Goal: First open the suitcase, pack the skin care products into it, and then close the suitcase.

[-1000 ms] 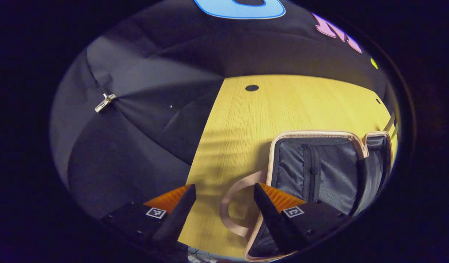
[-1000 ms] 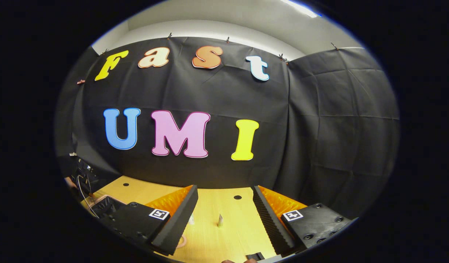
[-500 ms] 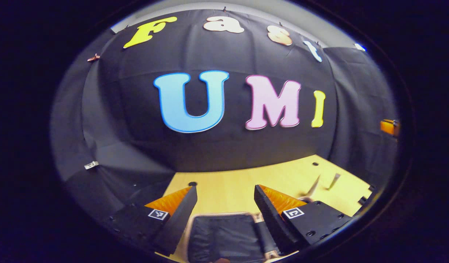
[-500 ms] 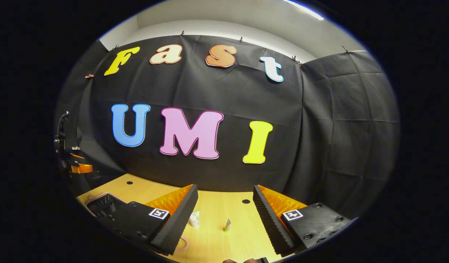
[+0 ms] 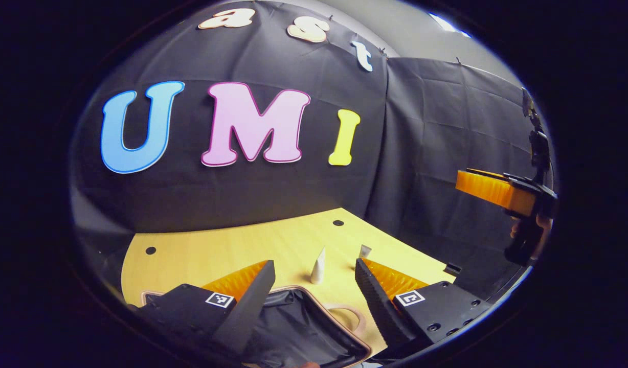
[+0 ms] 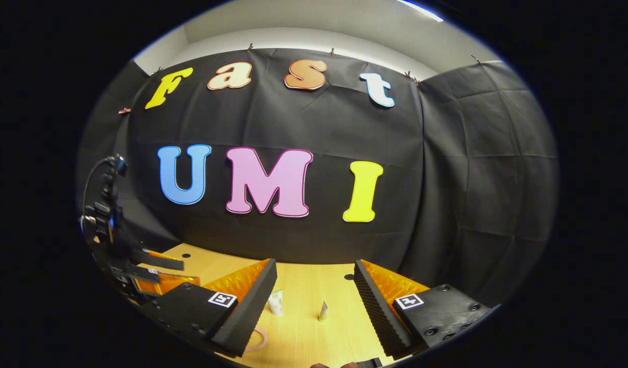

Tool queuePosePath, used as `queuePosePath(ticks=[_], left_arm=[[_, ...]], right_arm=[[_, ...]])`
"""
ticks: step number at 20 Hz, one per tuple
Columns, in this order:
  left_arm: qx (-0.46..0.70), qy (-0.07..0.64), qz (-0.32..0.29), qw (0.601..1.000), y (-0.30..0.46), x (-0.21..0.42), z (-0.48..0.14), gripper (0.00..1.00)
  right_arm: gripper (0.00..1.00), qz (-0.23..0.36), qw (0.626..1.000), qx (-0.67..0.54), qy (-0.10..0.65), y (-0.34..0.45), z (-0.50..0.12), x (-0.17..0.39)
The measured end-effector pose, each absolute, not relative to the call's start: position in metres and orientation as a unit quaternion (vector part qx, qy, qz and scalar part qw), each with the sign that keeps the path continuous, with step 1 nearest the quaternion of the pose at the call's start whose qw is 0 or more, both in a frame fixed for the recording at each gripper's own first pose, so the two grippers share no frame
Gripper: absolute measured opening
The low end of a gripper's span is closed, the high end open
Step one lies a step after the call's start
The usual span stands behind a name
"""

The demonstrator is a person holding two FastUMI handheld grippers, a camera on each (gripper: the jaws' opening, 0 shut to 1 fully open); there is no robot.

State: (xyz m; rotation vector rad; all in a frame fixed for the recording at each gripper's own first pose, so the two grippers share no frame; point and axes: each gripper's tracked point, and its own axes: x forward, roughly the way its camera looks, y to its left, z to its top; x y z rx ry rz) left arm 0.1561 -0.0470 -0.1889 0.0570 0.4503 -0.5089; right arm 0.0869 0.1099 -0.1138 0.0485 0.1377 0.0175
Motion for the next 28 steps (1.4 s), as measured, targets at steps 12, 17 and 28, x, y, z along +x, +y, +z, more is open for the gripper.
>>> queuePosePath(ticks=[12, 17, 28], left_arm=[[0.085, 0.376, -0.226, 0.895, -0.118, 0.27, -0.361, 0.96], [0.114, 0.421, -0.205, 0.876, -0.135, 0.303, -0.416, 0.96], [0.121, 0.465, -0.223, 0.848, -0.139, 0.293, -0.433, 0.46]], right_arm=[[0.96, 0.055, 0.987, 0.025, 0.148, 0.031, -0.201, 0.133], [0.96, 0.078, 0.979, 0.028, 0.184, 0.014, -0.241, 0.154], [0.97, 0.141, 0.955, 0.05, 0.257, 0.042, -0.332, 0.193]])
